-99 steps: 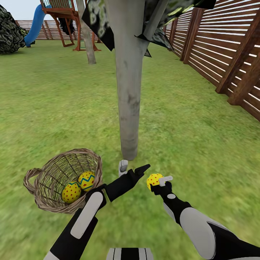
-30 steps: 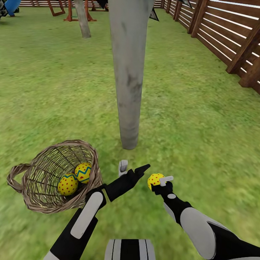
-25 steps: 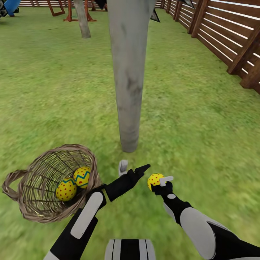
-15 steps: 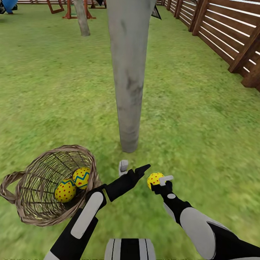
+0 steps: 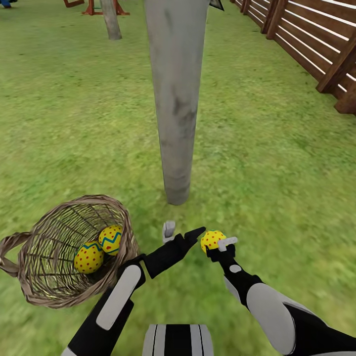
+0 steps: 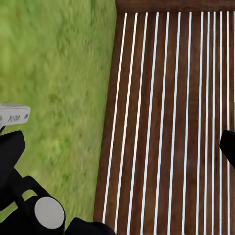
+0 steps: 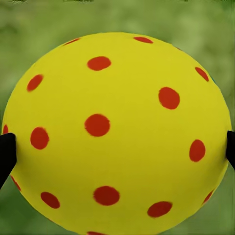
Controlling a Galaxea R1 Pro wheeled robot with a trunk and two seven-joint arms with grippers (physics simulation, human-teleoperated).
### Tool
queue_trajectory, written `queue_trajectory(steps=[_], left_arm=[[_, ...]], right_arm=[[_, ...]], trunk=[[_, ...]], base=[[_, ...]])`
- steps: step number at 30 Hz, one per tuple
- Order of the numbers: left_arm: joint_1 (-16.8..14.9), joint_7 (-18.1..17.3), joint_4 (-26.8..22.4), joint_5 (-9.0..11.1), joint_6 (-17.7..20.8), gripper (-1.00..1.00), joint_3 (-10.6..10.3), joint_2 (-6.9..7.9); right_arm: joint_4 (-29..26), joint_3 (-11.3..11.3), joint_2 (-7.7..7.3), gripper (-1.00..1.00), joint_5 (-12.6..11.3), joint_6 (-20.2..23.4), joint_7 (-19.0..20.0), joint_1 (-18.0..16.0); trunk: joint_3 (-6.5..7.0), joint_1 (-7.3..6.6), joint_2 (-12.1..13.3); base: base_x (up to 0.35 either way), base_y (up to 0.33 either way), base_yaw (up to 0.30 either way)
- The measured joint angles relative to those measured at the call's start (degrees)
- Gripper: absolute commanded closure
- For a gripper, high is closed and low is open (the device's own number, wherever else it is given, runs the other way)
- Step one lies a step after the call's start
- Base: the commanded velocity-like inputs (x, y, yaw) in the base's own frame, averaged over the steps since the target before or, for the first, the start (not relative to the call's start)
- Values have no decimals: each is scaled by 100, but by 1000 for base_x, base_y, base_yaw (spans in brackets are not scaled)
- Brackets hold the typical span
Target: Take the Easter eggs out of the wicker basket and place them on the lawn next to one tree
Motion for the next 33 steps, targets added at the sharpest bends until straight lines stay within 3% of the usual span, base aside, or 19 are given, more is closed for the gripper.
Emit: queue_trajectory(steps=[6,7,11,12,20,33], left_arm=[[44,0,-1,1,0,-100,-2,0],[44,0,0,1,0,-100,-2,0],[46,1,-3,1,0,-100,-1,0],[46,1,-4,1,0,-100,0,0],[50,1,-4,4,0,-100,1,0],[50,1,-10,11,0,-100,-4,-9]], right_arm=[[-12,68,3,100,-4,35,-16,0],[-14,74,6,-100,-6,39,-22,0],[-9,23,1,-100,-3,187,-18,4],[-6,-88,0,-100,-10,323,-13,4],[-12,-92,-1,-100,-12,327,-6,4],[-21,-101,-9,-100,-21,327,21,4]], trunk=[[0,0,0],[0,0,0],[-1,1,0],[-1,2,1],[-1,2,1],[286,-32,18]], base=[[0,0,0],[0,0,0],[0,0,0],[0,0,0],[0,0,0],[0,0,0]])
